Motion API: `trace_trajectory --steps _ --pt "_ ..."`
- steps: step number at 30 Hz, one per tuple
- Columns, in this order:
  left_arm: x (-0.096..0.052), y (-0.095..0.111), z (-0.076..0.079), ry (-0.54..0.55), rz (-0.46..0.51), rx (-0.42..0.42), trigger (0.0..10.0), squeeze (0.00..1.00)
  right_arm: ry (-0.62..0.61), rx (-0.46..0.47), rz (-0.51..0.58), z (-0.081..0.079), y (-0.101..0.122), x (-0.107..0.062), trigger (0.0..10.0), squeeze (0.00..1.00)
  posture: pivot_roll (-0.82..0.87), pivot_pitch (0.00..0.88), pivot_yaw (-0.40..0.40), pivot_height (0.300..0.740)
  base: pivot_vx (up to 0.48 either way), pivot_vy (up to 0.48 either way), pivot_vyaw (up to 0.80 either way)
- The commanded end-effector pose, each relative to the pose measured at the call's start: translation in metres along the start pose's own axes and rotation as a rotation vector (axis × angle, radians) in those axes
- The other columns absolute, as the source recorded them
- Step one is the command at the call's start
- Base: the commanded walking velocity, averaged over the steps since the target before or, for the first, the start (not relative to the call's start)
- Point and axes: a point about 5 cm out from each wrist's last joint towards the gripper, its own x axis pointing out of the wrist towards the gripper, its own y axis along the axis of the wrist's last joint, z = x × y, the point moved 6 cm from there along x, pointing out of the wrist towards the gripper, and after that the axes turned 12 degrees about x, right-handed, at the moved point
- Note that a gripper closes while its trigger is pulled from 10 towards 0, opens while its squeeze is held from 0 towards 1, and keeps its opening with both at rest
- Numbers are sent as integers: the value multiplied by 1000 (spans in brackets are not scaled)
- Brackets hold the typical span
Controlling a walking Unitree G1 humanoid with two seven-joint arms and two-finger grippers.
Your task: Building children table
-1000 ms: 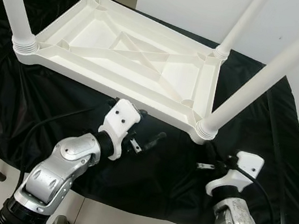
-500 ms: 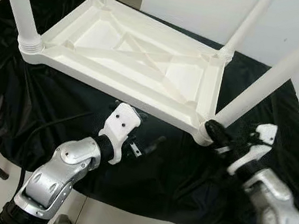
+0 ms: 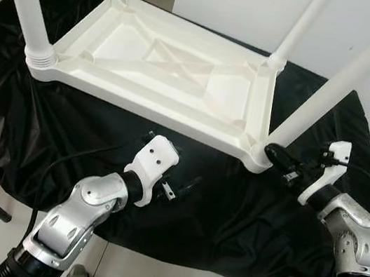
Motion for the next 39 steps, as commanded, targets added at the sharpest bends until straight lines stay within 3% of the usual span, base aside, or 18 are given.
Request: trace_trajectory --steps 1,3,7,9,13,15,16,18,25,28,33,39 --pt "5 -1 -4 6 1 15 10000 0 -62 -7 16 13 0 -5 10000 0 74 189 -102 740 0 0 0" --pt "9 -3 -16 23 -8 41 10000 0 -107 8 53 18 0 -4 10000 0 72 190 -95 740 0 0 0" --pt "14 -6 -25 37 -19 56 10000 0 -151 12 83 23 1 -4 10000 0 72 190 -95 740 0 0 0" --pt "22 -10 -41 48 -34 89 10000 0 -294 10 193 35 11 -8 10000 0 64 196 -82 740 0 0 0" --pt "29 -13 -50 52 -45 106 10000 0 -347 11 242 37 13 -12 10000 0 64 196 -82 740 0 0 0" --pt "33 -15 -55 47 -54 130 10000 0 -342 39 254 30 9 -14 10000 0 58 197 -74 740 0 0 0" --pt "39 -19 -63 48 -71 154 10000 0 -295 66 254 14 2 -13 10000 0 47 202 -62 740 0 0 0" --pt "44 -20 -68 40 -76 180 10000 0 -251 84 246 -3 -4 -14 10000 0 39 206 -53 740 0 0 0" --pt "52 -21 -77 36 -91 205 10000 0 -189 105 232 -26 -11 -17 10000 0 28 213 -39 740 0 0 0" --pt "62 -24 -87 27 -116 240 10000 0 -146 135 227 -50 -16 -19 10000 0 9 221 -18 740 0 0 0" --pt "69 -26 -94 23 -131 268 10000 0 -144 154 241 -61 -15 -19 10000 0 -10 227 -4 740 0 0 0" --pt "71 -10 -102 17 -81 281 10000 0 -111 167 224 -70 -17 -21 10000 0 -16 232 0 740 0 0 0"
